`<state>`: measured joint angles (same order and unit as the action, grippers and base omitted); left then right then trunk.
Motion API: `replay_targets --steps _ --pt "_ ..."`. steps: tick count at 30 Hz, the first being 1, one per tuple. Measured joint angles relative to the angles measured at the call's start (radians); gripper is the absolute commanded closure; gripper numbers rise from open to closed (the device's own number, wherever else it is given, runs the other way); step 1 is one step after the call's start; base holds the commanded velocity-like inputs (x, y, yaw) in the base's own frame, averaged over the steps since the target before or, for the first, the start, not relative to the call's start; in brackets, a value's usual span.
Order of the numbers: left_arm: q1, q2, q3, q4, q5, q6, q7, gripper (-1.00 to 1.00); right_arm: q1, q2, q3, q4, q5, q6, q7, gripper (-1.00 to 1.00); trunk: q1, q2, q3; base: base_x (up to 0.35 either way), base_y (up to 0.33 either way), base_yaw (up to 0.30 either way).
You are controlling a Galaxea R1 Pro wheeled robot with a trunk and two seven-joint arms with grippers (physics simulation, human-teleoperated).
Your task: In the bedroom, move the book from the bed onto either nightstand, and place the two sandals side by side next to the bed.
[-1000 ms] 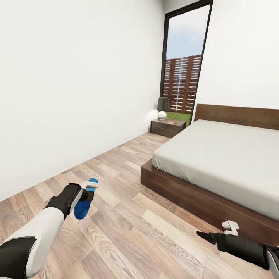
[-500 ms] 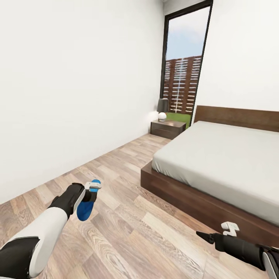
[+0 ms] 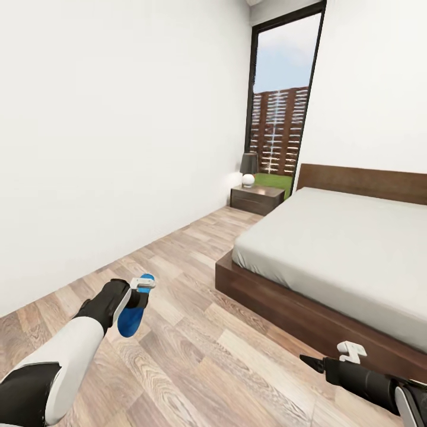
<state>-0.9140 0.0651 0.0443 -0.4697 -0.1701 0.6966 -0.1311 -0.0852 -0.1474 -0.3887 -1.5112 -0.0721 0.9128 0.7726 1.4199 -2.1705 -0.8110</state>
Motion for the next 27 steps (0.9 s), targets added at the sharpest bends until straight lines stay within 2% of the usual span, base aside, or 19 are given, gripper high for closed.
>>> replay_targets --steps 6,8,11,12,15,23,27 --pt "0.000 0.000 -0.001 -0.008 0.000 0.001 0.001 1.00 0.000 0.008 0.000 0.001 0.000 0.001 -0.012 -1.00 -0.023 0.042 0.019 0.000 0.000 0.000" --pt "0.000 0.000 -0.001 -0.009 0.000 0.002 0.002 1.00 0.000 0.017 -0.001 0.001 -0.003 0.002 -0.043 -1.00 -0.031 0.056 0.025 0.000 0.000 0.000" --pt "0.000 -0.001 -0.001 -0.013 0.000 0.002 0.002 1.00 0.000 0.041 0.001 0.001 -0.005 0.004 -0.107 -1.00 -0.042 0.077 0.034 0.000 0.000 0.000" --pt "0.000 -0.001 -0.001 -0.015 0.000 0.002 0.003 1.00 0.000 0.061 0.001 0.001 -0.003 0.005 -0.141 -1.00 -0.046 0.084 0.038 0.000 0.000 0.000" --pt "0.000 -0.002 -0.001 -0.017 0.000 0.002 0.004 1.00 -0.001 0.090 0.001 0.001 -0.005 0.005 -0.197 -1.00 -0.058 0.105 0.047 0.000 0.000 0.000" --pt "0.000 -0.004 -0.002 -0.018 -0.001 0.002 0.004 1.00 -0.001 0.110 0.007 0.000 -0.005 0.000 -0.235 -1.00 -0.088 0.161 0.072 0.000 0.000 0.000" --pt "0.001 -0.005 -0.002 -0.018 -0.001 0.002 0.004 1.00 -0.001 0.112 0.051 0.001 -0.001 -0.002 -0.245 -1.00 -0.104 0.189 0.085 0.000 0.000 0.000"
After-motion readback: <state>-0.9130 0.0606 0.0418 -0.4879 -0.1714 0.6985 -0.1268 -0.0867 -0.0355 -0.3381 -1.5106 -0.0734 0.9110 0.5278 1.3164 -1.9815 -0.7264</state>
